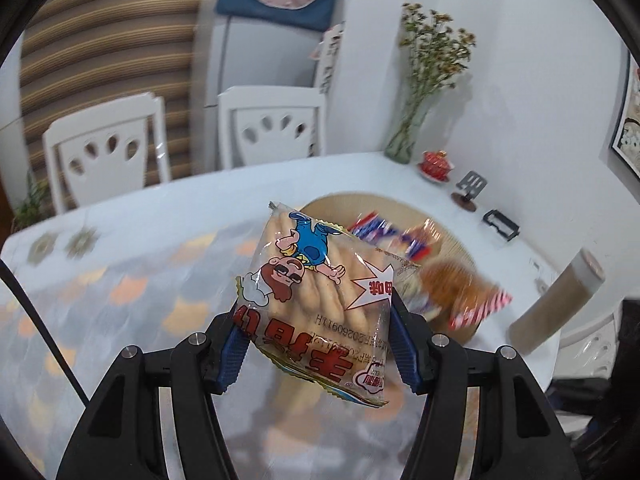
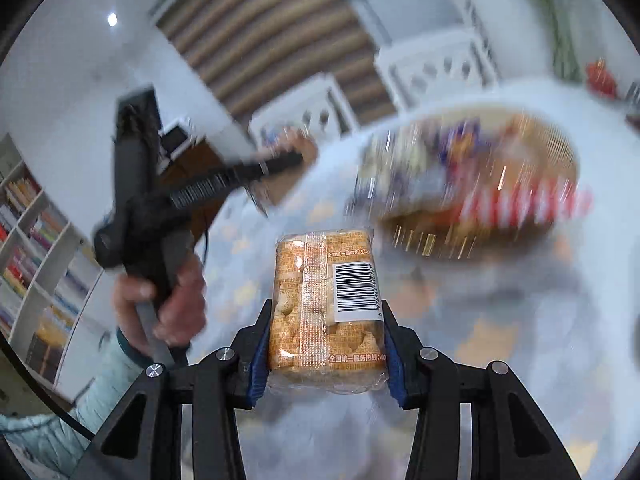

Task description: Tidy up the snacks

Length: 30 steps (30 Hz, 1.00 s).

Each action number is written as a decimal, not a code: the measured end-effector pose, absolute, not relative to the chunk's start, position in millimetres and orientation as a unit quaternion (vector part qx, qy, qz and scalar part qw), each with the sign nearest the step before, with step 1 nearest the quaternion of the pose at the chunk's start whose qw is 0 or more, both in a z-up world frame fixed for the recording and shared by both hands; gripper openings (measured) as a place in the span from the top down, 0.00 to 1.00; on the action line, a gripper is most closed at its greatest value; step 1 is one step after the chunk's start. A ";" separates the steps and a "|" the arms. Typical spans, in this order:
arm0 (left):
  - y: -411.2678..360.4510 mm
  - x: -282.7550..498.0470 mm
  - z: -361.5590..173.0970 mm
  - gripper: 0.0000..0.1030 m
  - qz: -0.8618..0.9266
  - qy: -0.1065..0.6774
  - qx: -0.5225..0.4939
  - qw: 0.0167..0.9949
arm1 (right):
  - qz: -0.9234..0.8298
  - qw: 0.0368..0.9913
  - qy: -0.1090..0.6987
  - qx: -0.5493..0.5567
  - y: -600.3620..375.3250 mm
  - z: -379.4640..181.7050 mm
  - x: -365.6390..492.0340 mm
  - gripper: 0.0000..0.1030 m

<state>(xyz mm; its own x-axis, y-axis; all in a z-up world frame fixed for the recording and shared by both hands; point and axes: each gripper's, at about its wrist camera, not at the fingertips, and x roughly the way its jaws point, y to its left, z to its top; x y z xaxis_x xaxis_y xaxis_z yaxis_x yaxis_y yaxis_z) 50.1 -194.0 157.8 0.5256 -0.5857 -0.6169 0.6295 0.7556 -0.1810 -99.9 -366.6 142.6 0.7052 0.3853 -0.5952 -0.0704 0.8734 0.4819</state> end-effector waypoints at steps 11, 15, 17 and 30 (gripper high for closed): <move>-266.7 102.4 155.6 0.43 -0.377 0.362 0.033 0.852 | -0.094 0.918 0.313 0.223 -446.1 191.5 -22.9 0.56; -281.8 120.0 164.6 0.32 -0.381 0.364 0.018 0.850 | -0.126 0.913 0.315 0.228 -467.6 196.1 16.1 0.46; -283.4 125.5 166.6 0.20 -0.380 0.367 0.013 0.849 | -0.123 0.905 0.325 0.244 -476.4 191.5 25.7 0.33; -209.6 77.7 175.2 0.19 -0.336 0.346 0.037 0.876 | -0.075 0.897 0.332 0.281 -463.5 175.2 -20.3 0.33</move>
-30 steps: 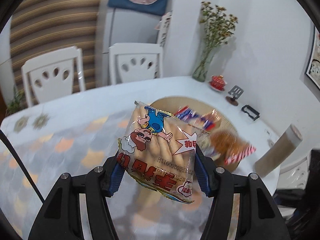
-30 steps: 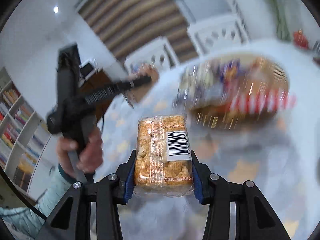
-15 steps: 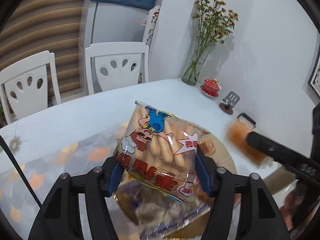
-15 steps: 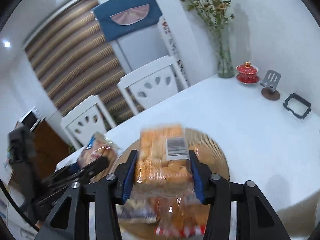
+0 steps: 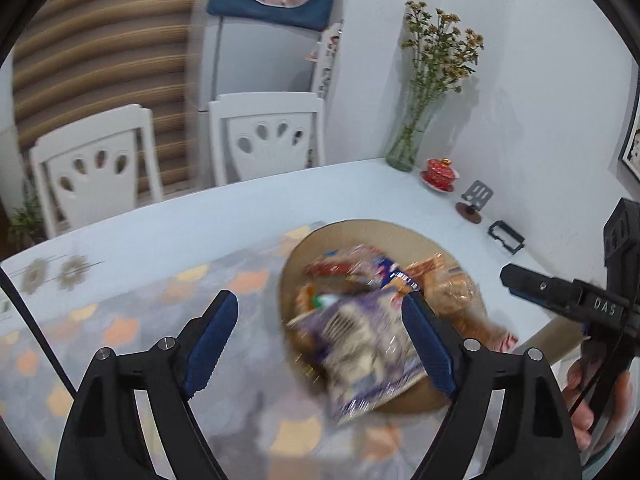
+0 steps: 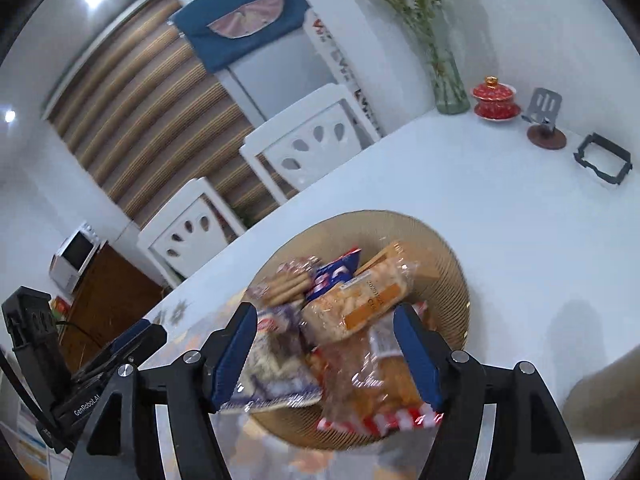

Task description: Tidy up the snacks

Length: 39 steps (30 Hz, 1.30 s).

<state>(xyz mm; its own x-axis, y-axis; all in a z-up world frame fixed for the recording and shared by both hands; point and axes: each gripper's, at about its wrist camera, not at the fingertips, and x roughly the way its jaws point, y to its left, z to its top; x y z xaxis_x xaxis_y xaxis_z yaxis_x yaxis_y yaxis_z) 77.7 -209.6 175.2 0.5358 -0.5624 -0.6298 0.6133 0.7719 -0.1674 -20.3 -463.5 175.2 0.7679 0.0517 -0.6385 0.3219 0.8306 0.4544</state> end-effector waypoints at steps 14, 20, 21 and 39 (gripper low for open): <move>-64.8 -16.6 174.4 0.19 -0.177 0.409 0.012 0.895 | 0.054 0.898 0.396 0.186 -337.9 177.5 -42.8 0.33; -18.0 -47.9 124.0 0.19 -0.098 0.406 -0.002 0.908 | 0.091 0.888 0.425 0.149 -273.7 134.2 -39.8 0.32; -14.5 -49.4 115.2 0.19 -0.090 0.404 -0.003 0.910 | 0.093 0.890 0.424 0.138 -262.7 124.7 -39.3 0.32; -6.0 -37.5 24.3 0.19 -0.048 0.426 -0.007 0.903 | 0.044 0.895 0.444 0.032 -202.9 29.3 -21.6 0.32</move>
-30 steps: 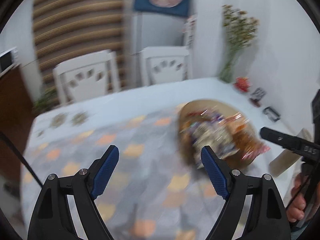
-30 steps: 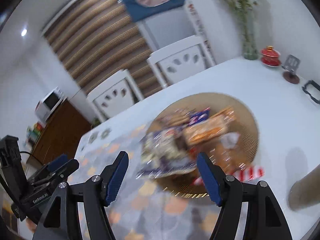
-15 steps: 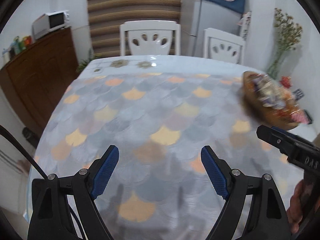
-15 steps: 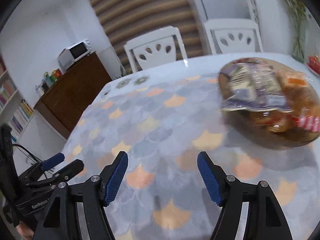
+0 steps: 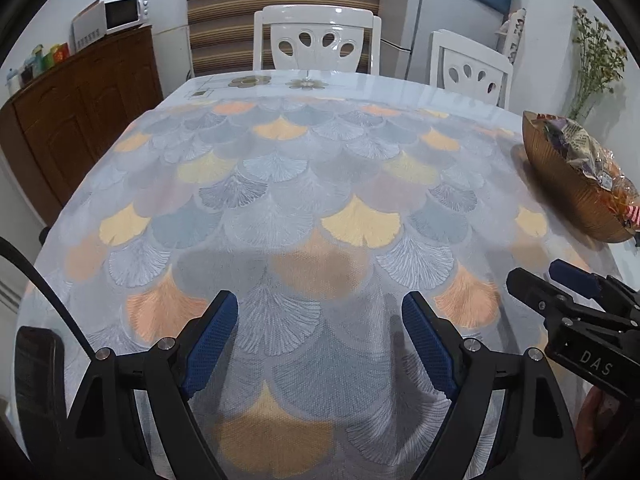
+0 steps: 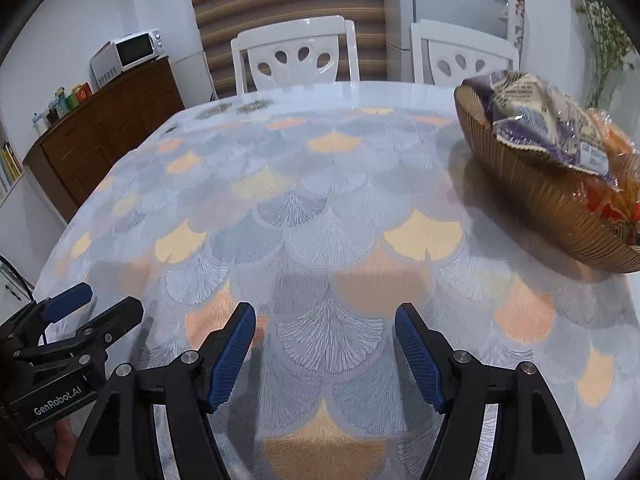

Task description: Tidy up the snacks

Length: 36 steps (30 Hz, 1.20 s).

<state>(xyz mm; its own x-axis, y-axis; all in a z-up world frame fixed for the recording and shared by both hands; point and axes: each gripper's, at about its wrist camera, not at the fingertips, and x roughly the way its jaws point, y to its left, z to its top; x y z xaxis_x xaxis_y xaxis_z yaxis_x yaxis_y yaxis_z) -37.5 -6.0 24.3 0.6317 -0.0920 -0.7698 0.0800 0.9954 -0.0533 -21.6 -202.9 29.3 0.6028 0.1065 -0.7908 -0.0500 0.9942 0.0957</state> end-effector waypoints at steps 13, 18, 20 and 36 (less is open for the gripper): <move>10.0 -35.4 19.8 0.19 -0.063 0.435 -0.056 0.896 | 0.023 0.902 0.431 -0.007 -189.6 30.6 -25.3 0.18; 13.0 -36.5 20.3 0.19 -0.065 0.428 -0.067 0.899 | 0.021 0.900 0.435 -0.005 -189.3 29.3 -24.7 0.18; 14.4 -36.7 20.7 0.19 -0.060 0.425 -0.070 0.901 | 0.022 0.901 0.434 -0.006 -188.7 29.5 -24.6 0.18; 11.3 -34.4 17.3 0.11 -0.035 0.437 -0.040 0.898 | 0.021 0.907 0.420 -0.013 -185.6 33.6 -29.8 0.12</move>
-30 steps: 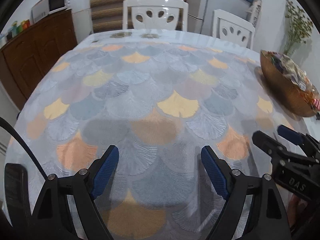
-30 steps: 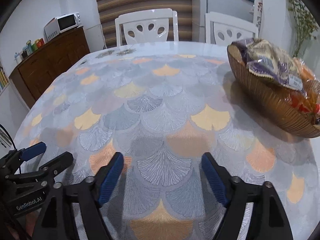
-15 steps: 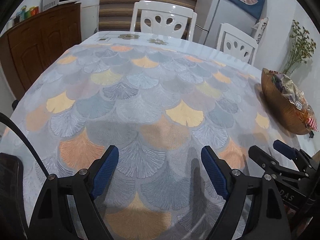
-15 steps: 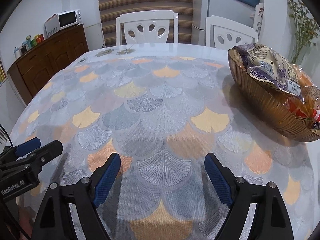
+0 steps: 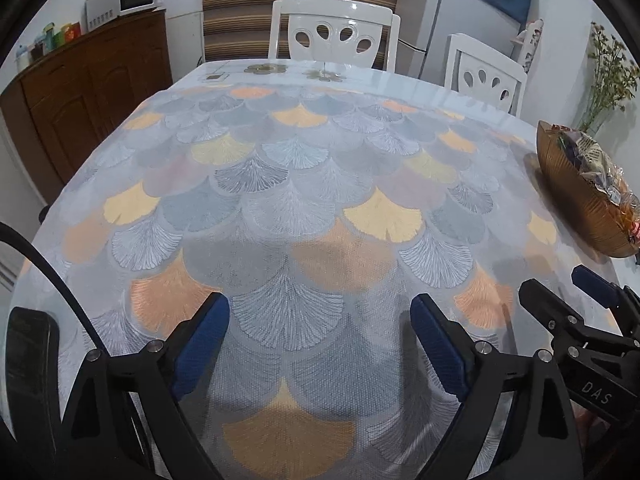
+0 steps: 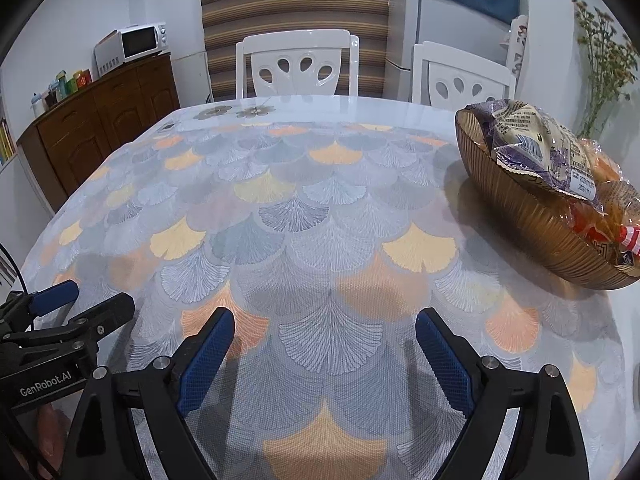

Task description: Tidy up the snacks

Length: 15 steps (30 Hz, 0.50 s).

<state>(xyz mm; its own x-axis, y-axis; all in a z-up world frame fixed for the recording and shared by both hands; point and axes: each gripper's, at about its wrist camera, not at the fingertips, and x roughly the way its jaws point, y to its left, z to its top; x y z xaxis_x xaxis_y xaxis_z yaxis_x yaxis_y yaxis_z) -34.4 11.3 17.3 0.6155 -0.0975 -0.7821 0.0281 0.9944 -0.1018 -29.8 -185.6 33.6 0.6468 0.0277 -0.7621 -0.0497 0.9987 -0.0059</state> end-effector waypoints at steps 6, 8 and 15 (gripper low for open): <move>9.2 -33.8 16.6 0.11 -0.032 0.440 -0.033 0.897 | 0.022 0.906 0.422 -0.014 -184.8 32.9 -28.2 0.12; 9.7 -34.1 16.6 0.11 -0.035 0.439 -0.035 0.897 | 0.022 0.906 0.423 -0.014 -184.7 32.7 -28.0 0.12; 10.2 -33.6 16.2 0.11 -0.035 0.439 -0.034 0.897 | 0.023 0.904 0.426 -0.015 -184.6 31.9 -27.1 0.12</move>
